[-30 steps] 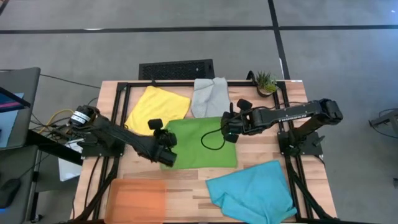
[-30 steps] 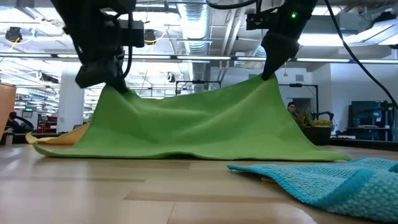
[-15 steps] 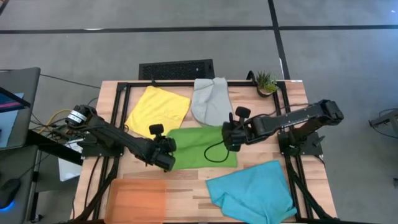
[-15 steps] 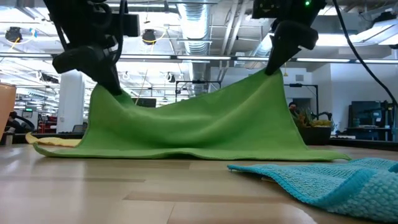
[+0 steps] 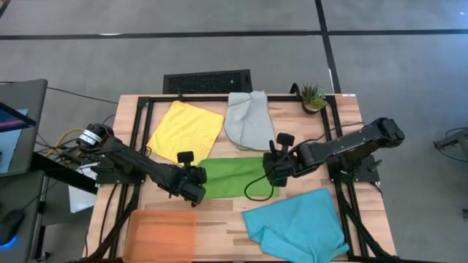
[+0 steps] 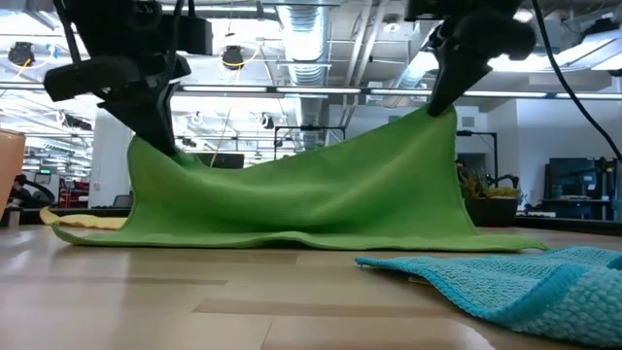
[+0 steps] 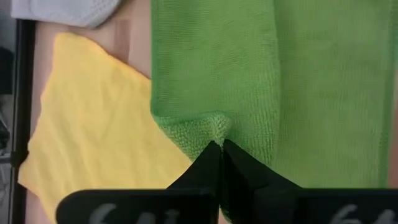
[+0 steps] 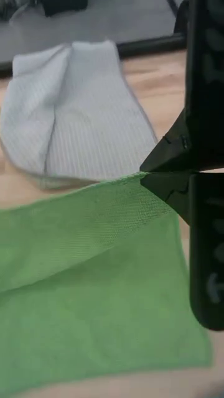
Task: Fold microfiber towels
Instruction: Fold the green towel
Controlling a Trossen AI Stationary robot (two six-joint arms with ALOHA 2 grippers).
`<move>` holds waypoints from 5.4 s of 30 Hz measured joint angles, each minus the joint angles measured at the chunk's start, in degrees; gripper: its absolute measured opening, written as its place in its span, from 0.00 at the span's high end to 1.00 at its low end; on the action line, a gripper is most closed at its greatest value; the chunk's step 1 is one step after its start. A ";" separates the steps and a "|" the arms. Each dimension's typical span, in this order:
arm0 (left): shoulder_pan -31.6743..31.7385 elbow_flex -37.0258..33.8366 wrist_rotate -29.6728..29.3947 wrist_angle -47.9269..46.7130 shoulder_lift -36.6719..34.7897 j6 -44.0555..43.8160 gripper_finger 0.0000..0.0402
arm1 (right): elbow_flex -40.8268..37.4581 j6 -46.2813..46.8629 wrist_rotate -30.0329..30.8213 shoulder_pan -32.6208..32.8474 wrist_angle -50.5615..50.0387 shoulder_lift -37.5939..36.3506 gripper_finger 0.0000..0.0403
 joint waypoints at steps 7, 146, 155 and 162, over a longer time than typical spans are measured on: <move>-2.50 0.00 4.20 0.02 0.02 1.30 1.00 | -2.63 1.81 -4.53 2.57 -0.35 0.00 0.97; 7.03 -19.50 12.50 34.27 1.43 -1.55 0.63 | -16.36 1.66 -17.33 -6.37 16.98 4.20 0.67; 7.89 -19.61 12.80 35.10 1.51 1.58 0.63 | -16.37 9.89 -18.87 -9.76 16.05 4.20 0.68; 9.39 -19.65 13.35 35.20 1.62 3.39 0.63 | -16.37 12.51 -22.89 -12.62 14.54 3.32 0.68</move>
